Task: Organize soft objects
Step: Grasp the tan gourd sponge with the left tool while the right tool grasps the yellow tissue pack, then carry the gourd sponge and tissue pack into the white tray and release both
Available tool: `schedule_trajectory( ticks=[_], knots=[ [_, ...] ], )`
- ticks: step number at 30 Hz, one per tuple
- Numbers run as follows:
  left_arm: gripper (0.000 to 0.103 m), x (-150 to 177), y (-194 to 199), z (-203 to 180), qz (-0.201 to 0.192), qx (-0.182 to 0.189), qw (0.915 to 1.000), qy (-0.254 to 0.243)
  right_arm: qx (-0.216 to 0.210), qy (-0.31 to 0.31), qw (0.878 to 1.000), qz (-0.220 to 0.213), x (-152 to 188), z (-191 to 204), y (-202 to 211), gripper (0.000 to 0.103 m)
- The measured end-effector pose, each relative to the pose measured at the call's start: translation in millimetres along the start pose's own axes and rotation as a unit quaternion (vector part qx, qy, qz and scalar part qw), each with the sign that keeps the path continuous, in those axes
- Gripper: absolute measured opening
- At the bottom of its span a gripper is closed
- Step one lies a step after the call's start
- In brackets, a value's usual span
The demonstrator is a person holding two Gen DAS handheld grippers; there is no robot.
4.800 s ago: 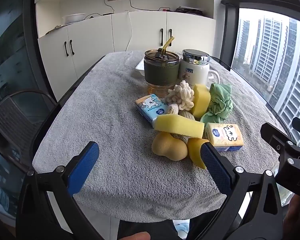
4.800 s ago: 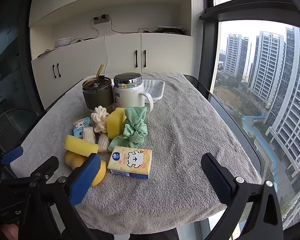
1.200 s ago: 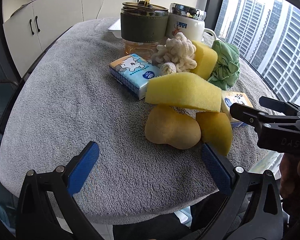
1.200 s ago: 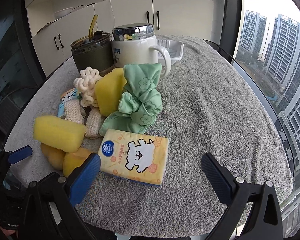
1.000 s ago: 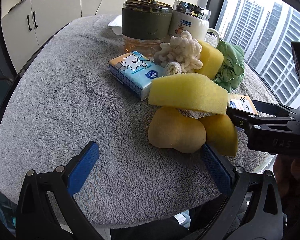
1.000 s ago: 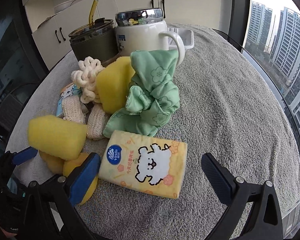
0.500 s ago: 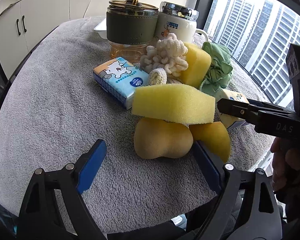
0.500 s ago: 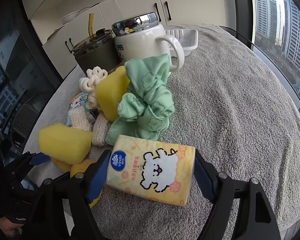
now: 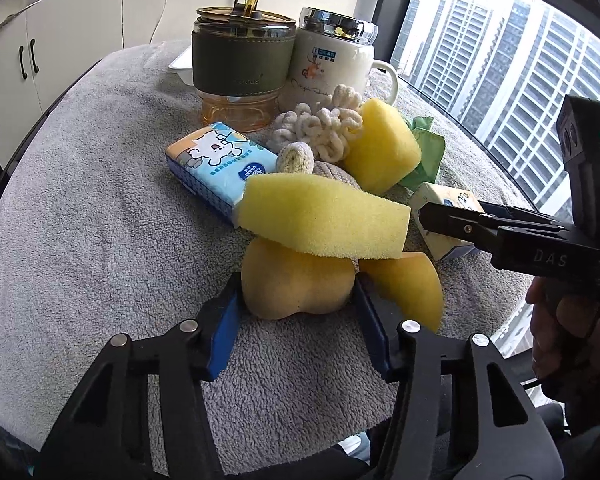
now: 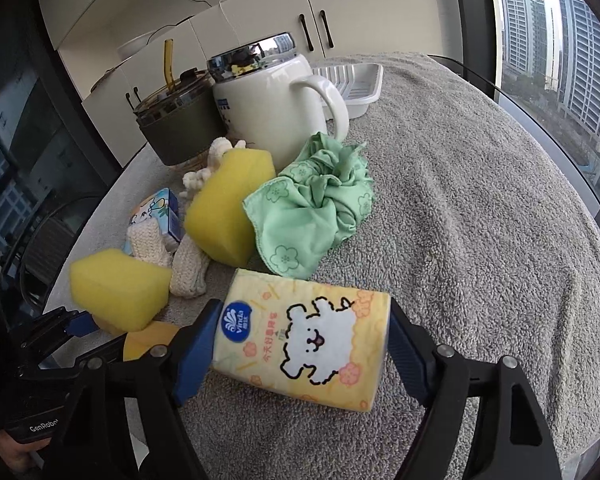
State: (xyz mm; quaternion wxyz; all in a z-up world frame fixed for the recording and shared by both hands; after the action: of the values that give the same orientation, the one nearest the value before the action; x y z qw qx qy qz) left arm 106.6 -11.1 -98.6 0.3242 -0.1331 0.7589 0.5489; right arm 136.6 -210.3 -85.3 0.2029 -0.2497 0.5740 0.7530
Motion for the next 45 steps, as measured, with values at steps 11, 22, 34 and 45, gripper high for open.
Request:
schedule_trajectory(
  ticks=[11,22,34,45],
  knots=[
    [0.046,-5.1,11.1,9.5,-0.015,0.006,0.9999,0.002,0.014,0.014,1.0,-0.005,-0.1,9.3,4.0,0.08],
    [0.046,8.9,28.9,29.5,-0.012,-0.007,0.9998,0.016,0.031,0.021,0.999,-0.012,-0.1,9.1,14.6,0.08],
    [0.046,0.1,43.0,36.1,-0.03,-0.012,0.9993,0.017,0.052,0.032,0.998,-0.013,-0.1,6.8,29.0,0.08],
    [0.046,-47.7,60.1,77.5,-0.046,-0.041,0.998,0.012,0.081,0.049,0.995,-0.011,-29.3,-23.1,46.6,0.08]
  ],
)
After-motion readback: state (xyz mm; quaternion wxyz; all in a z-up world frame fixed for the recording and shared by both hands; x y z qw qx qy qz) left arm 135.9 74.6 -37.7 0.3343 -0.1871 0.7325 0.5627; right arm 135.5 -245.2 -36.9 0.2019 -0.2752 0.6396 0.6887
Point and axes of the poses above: each gripper's, at about its wrist camera, not at the fingertips, and y roughly against the way its jaws point, z to its left, x to its underside, the point moved 5 cm from there along -y, roughly the way its jaws point, and after that the axes turned 1 degree about -z, right-handed, at the moved point
